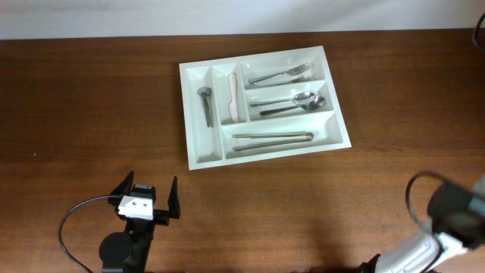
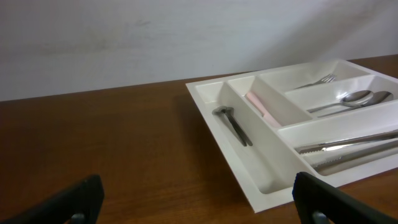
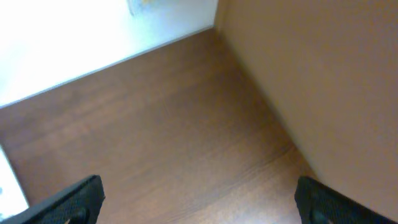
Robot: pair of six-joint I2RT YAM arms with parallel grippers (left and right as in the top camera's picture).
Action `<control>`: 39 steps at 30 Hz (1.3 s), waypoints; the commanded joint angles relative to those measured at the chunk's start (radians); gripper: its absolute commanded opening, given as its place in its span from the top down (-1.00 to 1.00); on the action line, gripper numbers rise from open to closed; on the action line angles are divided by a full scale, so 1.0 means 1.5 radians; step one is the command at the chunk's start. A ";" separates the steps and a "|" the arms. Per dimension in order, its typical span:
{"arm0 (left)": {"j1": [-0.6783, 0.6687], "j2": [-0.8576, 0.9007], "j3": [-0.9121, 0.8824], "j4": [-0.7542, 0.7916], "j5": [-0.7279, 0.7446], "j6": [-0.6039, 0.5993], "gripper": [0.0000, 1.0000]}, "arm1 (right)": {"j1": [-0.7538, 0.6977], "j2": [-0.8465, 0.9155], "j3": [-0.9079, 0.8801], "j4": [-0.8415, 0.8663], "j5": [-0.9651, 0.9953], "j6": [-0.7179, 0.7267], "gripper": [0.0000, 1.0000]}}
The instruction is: Pack container
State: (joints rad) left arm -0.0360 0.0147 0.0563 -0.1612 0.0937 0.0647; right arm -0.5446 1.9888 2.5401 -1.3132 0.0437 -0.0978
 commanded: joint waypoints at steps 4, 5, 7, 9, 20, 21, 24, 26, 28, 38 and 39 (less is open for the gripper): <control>0.005 -0.006 -0.007 0.002 -0.007 0.011 -0.98 | 0.019 -0.263 -0.327 0.186 -0.064 0.001 -0.97; 0.005 -0.006 -0.007 0.002 -0.007 0.011 -0.98 | 0.019 -0.298 -0.370 0.208 -0.077 0.001 -0.97; 0.005 -0.006 -0.007 0.002 -0.007 0.011 -0.98 | 0.022 -0.381 -0.466 0.244 -0.095 0.001 -0.97; 0.005 -0.006 -0.007 0.002 -0.007 0.011 -0.98 | 0.034 -0.453 -0.536 0.256 -0.094 0.001 -0.97; 0.005 -0.006 -0.007 0.002 -0.007 0.011 -0.98 | 0.220 -0.823 -0.819 0.355 -0.095 0.001 -0.97; 0.005 -0.006 -0.007 0.002 -0.007 0.011 -0.98 | 0.239 -0.859 -0.847 0.391 -0.095 0.001 -0.97; 0.005 -0.006 -0.007 0.002 -0.007 0.011 -0.98 | 0.276 -0.946 -0.913 0.477 -0.094 0.001 -0.97; 0.005 -0.006 -0.007 0.002 -0.007 0.011 -0.98 | 0.293 -0.996 -0.951 0.518 -0.095 0.001 -0.97; 0.005 -0.006 -0.007 0.002 -0.007 0.011 -0.98 | 0.308 -1.037 -0.984 0.550 -0.095 0.001 -0.97; 0.005 -0.006 -0.007 0.002 -0.007 0.011 -0.98 | 0.324 -1.202 -1.235 0.846 -0.168 0.001 -0.97; 0.005 -0.006 -0.007 0.002 -0.007 0.011 -0.98 | 0.324 -1.213 -1.262 0.884 -0.170 0.001 -0.97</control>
State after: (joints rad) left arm -0.0360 0.0139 0.0559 -0.1608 0.0933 0.0647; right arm -0.0681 0.2283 0.7727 -0.1135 -0.1787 -0.0982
